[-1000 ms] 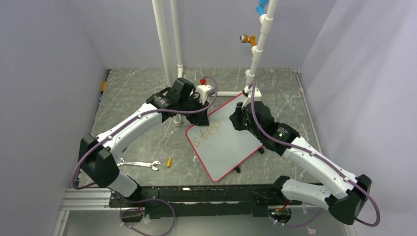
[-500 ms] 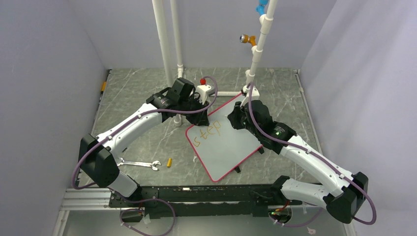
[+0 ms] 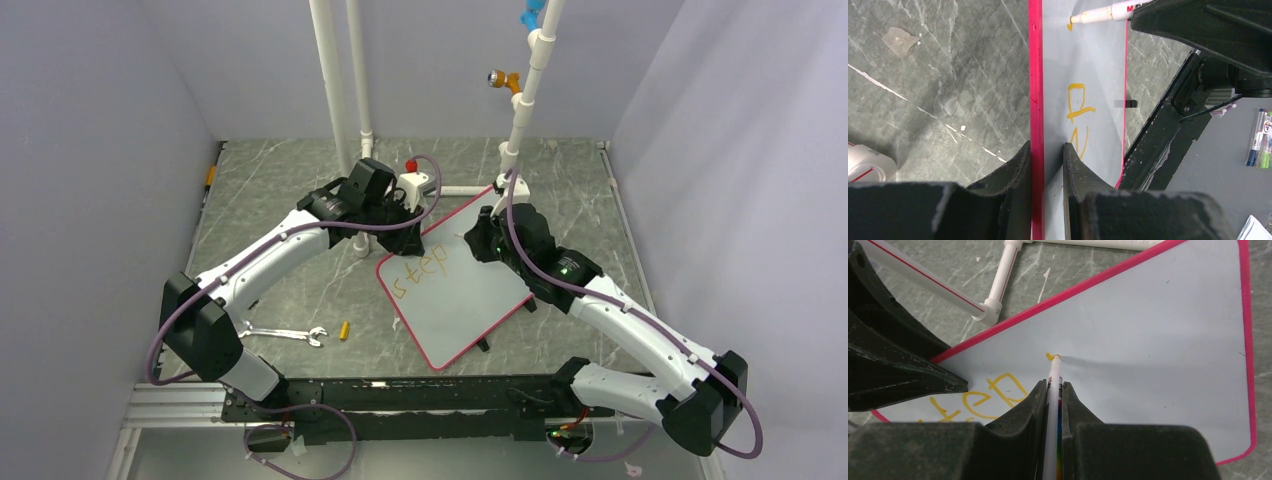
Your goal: Write a sentence on the whiteboard
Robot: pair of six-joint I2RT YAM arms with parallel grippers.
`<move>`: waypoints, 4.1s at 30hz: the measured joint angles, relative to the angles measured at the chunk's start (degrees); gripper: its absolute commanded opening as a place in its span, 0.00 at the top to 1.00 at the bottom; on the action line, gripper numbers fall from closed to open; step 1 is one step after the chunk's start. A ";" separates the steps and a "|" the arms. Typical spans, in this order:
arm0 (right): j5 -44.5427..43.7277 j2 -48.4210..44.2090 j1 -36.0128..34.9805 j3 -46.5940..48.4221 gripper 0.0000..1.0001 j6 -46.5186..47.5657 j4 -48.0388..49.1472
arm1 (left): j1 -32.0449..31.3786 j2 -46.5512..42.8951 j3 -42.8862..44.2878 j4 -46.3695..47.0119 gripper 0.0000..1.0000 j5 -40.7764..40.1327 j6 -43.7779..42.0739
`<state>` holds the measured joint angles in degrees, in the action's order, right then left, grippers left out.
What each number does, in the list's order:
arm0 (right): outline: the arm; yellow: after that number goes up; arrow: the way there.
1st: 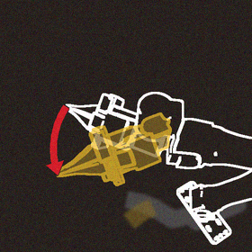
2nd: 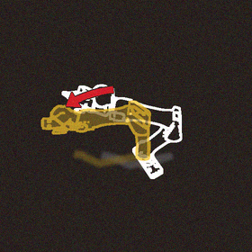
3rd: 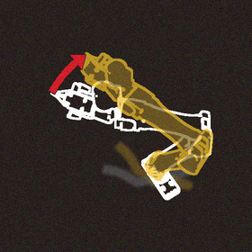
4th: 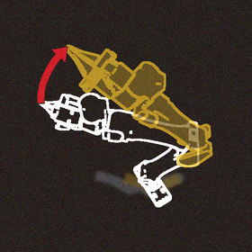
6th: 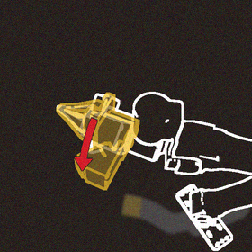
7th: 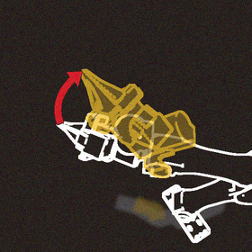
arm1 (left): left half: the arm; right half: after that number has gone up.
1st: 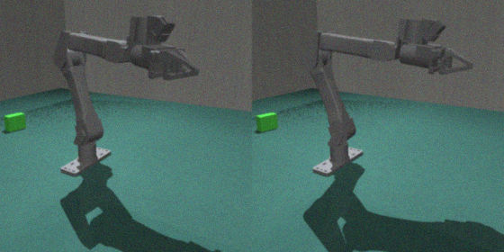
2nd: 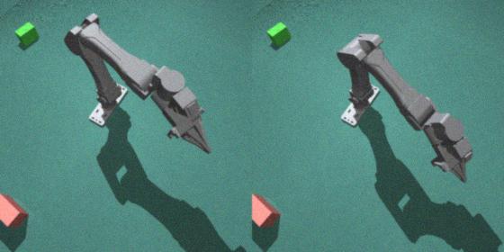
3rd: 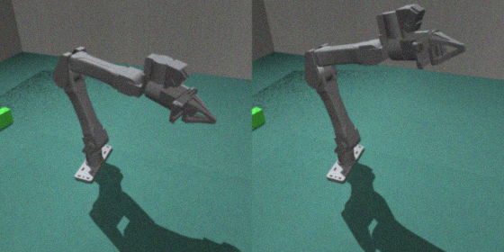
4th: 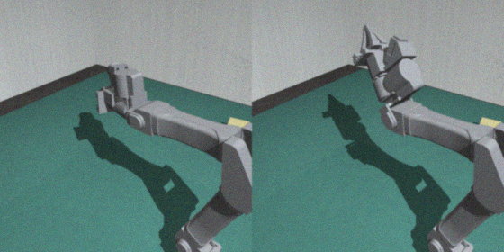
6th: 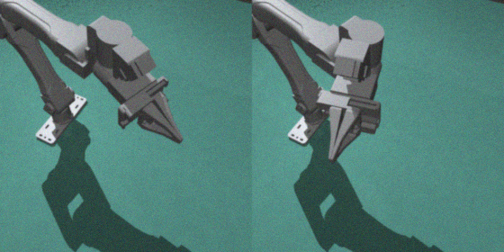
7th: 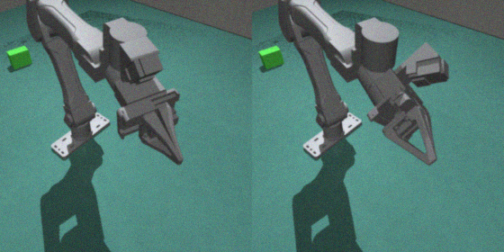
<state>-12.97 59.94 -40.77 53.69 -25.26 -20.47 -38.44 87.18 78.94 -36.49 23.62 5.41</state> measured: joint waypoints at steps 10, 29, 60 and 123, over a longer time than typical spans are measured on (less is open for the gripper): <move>-0.15 1.16 1.64 0.57 1.00 0.44 0.04 | 0.17 0.00 -0.04 -0.20 1.00 -0.35 0.04; 4.33 -2.45 2.14 -3.93 1.00 0.20 -0.04 | 0.22 0.00 -0.17 -0.24 1.00 -0.37 0.07; 1.51 1.57 2.12 2.69 1.00 2.78 -6.67 | 0.20 -0.13 -0.20 0.07 1.00 -0.17 0.04; -1.75 -0.57 2.12 5.70 1.00 2.14 -6.34 | 0.09 -0.15 -0.20 0.28 1.00 0.09 0.02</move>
<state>-14.72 59.37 -38.65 59.40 -23.11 -26.81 -38.35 87.02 78.74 -36.21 23.70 5.43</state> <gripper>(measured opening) 0.130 0.249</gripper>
